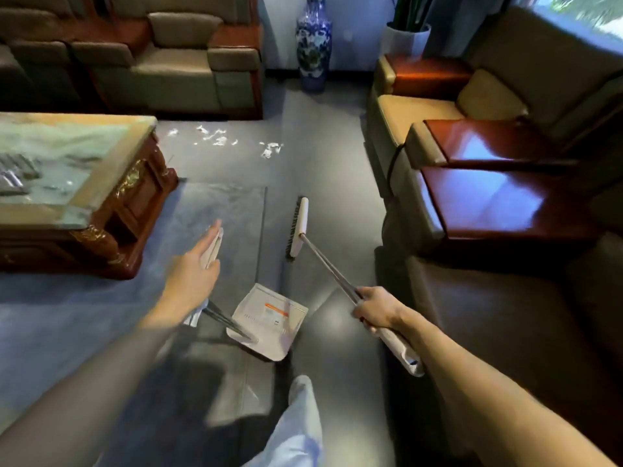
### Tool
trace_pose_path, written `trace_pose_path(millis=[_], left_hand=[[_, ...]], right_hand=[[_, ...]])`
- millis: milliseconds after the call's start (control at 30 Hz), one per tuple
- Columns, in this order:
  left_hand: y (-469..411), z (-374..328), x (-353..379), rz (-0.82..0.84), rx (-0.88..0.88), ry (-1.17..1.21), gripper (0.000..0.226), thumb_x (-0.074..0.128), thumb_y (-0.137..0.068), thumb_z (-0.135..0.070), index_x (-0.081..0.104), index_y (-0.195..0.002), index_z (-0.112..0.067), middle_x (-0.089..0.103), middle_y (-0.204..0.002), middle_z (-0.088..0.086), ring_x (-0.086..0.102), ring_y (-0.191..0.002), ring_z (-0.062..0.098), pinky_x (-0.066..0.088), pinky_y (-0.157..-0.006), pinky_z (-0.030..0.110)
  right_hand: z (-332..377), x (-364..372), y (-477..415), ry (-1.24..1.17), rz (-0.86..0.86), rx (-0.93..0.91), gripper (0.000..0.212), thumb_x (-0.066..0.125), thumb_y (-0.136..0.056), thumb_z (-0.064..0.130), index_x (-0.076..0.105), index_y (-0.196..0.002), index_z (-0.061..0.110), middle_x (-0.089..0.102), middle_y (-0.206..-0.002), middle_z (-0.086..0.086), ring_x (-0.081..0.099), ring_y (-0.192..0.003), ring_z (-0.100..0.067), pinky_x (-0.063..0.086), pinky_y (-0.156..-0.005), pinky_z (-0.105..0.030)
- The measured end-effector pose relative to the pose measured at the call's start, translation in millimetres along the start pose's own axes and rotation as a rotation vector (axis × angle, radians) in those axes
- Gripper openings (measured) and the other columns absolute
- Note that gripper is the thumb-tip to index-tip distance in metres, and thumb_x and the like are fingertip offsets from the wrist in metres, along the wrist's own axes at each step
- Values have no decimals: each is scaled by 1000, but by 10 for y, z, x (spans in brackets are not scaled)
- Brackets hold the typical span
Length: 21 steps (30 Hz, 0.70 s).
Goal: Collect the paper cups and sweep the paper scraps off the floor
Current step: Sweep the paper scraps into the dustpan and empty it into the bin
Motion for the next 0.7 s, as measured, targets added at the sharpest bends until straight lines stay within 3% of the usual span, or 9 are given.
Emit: trace_pose_path(millis=[67,133,233,300,367,467,567,700], left_hand=[[-726,-64,247,59,-6,48,65,54,-89,-4,36,-146,-31,57,-133,12,59,-108,44,45,-92,34],[-1444,-162,429,97,-41,86,63,53,-88,-9,36,-145,-31,55,-135,14,55,-117,41,42,-100,44],[-2495,-361,604,49,-10,8,64,54,-89,-4,39,-144,-32,59,-131,7,61,-106,37,42,-85,29],[-3192,-406,772,31,-16,-7,64,55,-89,-3,40,-144,-32,58,-133,-1,62,-106,28,37,-75,11],[-3891,-357,1013,16,-52,54,63,54,-89,-2,41,-143,-31,53,-136,-7,58,-112,16,32,-77,-2],[-4939,-228,1432,-53,-163,38,62,55,-90,-7,40,-143,-34,54,-137,-7,60,-109,26,39,-86,16],[-5893,-224,1822,-104,-193,56,63,55,-90,-3,38,-146,-27,49,-141,-5,59,-113,27,38,-89,17],[-7008,-255,2100,-143,-290,65,66,53,-91,-3,32,-148,-30,49,-142,-3,63,-99,31,46,-86,27]], right_hand=[[339,-320,-594,-18,24,12,48,53,-86,-1,51,-132,14,53,-64,-6,47,-35,-8,41,-37,-20],[679,-701,-1119,-4,38,8,49,53,-86,-1,50,-133,13,54,-67,-7,49,-41,-12,43,-38,-22],[1154,-1290,-1831,19,52,11,51,52,-86,0,48,-135,14,53,-66,-7,49,-45,-14,42,-39,-22],[1457,-1698,-2376,58,60,11,47,50,-87,0,49,-133,11,53,-65,-9,49,-46,-16,43,-39,-24],[1760,-2053,-2977,96,77,7,42,48,-88,-1,51,-129,9,53,-70,-12,49,-50,-18,44,-42,-28],[2214,-2564,-4029,163,120,-14,45,46,-91,-2,44,-135,9,52,-84,-16,49,-58,-20,44,-48,-30],[2716,-3042,-4969,216,188,-5,47,46,-91,-2,43,-137,10,51,-81,-14,47,-58,-19,44,-48,-28],[3520,-3607,-6094,301,233,-19,46,47,-90,-3,45,-136,5,48,-76,-15,44,-54,-19,41,-48,-30]])
Point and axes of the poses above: each hand's wrist, its own y-axis away from the middle knuckle, its own x-axis out of the palm, z = x × y, the point moved 9 cm from there along -y, towards the middle knuckle
